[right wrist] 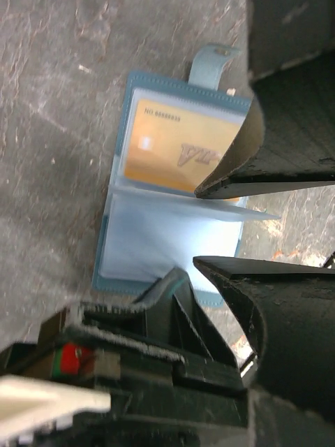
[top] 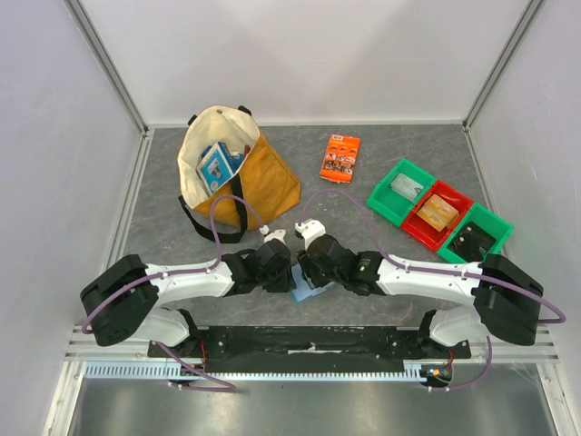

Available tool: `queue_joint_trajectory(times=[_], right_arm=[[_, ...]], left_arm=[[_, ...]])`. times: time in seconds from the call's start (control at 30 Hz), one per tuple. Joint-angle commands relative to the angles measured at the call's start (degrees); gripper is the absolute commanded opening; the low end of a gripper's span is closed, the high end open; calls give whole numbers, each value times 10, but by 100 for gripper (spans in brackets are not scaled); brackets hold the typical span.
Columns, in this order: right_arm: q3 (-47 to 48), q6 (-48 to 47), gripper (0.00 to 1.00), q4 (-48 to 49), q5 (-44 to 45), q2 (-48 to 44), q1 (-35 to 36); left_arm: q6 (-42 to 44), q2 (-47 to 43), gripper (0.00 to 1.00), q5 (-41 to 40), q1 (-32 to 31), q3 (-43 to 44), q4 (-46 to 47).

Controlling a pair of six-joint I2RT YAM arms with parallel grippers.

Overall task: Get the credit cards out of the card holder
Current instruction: Remove the credit card from the card holder.

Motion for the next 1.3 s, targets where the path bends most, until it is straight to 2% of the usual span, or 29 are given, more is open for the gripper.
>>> queue_joint_trajectory(times=[0.0,0.2,0.37,0.6,0.73,0.9,1.27], right_arm=[[17,13,46,33,-36,2,10],[10,12,46,62,-72,-7,9],[9,13,46,77,-107,11,9],[2,16,45,82,-93,9,5],[-13,24,45,83,-84,-1,-15],[-48,38,44,100,-116,-1,-58],[-154,96,38,285,-312,11,-174]], left_arm=[[12,3,26,3,-2,-6,11],[1,-15,26,-7,-2,-17,13],[-28,-74,26,-42,-2,-49,15],[-65,-179,27,-82,-2,-91,5],[-59,-204,28,-79,-2,-93,8],[-30,-174,28,-46,-2,-68,37],[-13,-51,21,-25,0,-30,53]])
